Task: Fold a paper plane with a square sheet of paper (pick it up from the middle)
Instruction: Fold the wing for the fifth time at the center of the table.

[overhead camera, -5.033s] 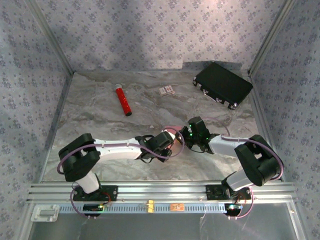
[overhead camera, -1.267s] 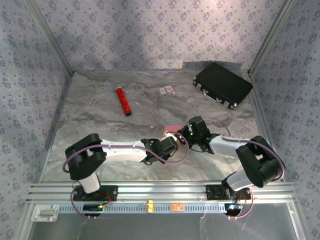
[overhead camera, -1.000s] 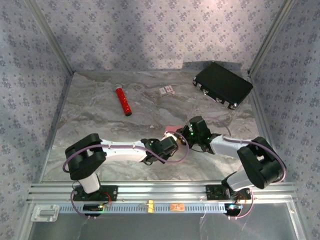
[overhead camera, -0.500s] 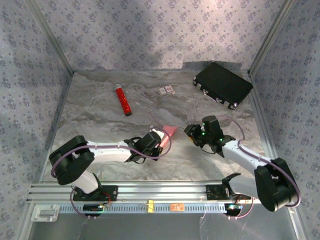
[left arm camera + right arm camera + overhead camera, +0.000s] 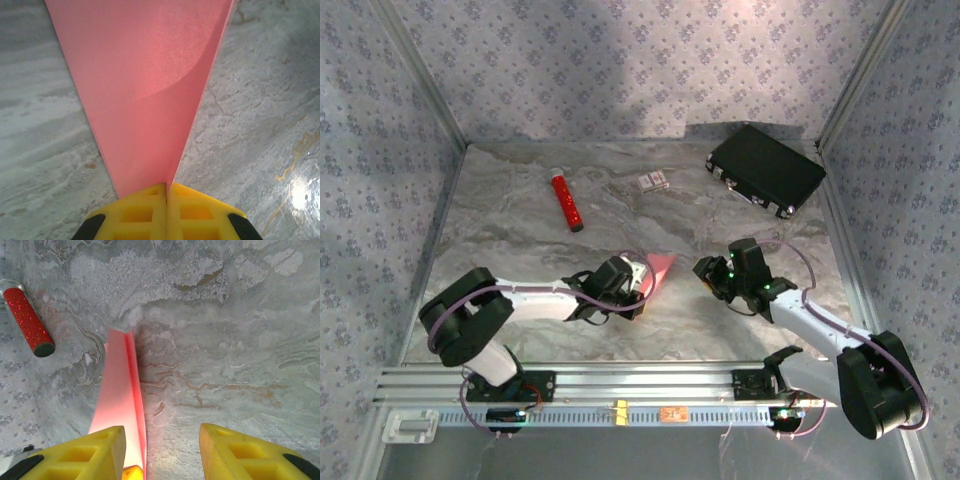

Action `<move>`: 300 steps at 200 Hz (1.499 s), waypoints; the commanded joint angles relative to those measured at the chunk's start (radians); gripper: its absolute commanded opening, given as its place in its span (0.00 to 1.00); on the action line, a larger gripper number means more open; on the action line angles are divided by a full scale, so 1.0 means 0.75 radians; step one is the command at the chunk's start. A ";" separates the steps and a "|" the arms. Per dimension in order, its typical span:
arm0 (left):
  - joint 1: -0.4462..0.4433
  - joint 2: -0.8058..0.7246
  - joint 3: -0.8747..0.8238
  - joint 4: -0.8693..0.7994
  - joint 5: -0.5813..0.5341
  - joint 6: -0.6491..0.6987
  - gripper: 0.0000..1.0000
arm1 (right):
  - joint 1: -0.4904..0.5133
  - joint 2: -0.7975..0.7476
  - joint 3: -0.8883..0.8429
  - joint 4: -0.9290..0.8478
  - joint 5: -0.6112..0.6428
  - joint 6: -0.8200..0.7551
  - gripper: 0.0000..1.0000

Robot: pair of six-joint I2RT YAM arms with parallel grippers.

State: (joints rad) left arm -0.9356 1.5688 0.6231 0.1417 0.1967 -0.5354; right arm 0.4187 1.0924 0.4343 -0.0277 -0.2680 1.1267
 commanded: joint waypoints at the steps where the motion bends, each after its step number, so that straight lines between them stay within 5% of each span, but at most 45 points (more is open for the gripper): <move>1: 0.014 0.046 0.018 0.041 0.108 -0.034 0.00 | 0.008 -0.027 -0.009 -0.027 0.057 -0.043 0.43; 80: 0.075 0.112 -0.005 0.136 0.254 -0.101 0.00 | 0.083 0.002 -0.003 0.104 0.057 -0.186 0.42; 127: 0.119 0.152 -0.030 0.228 0.369 -0.162 0.00 | 0.186 0.161 0.109 0.123 -0.025 -0.394 0.32; 300: 0.230 0.261 -0.098 0.427 0.554 -0.360 0.00 | 0.254 0.605 0.250 0.419 -0.315 -0.435 0.16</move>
State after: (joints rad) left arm -0.7708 1.7245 0.5636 0.4725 0.6090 -0.7925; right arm 0.6060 1.5188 0.5934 0.2619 -0.4801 0.8139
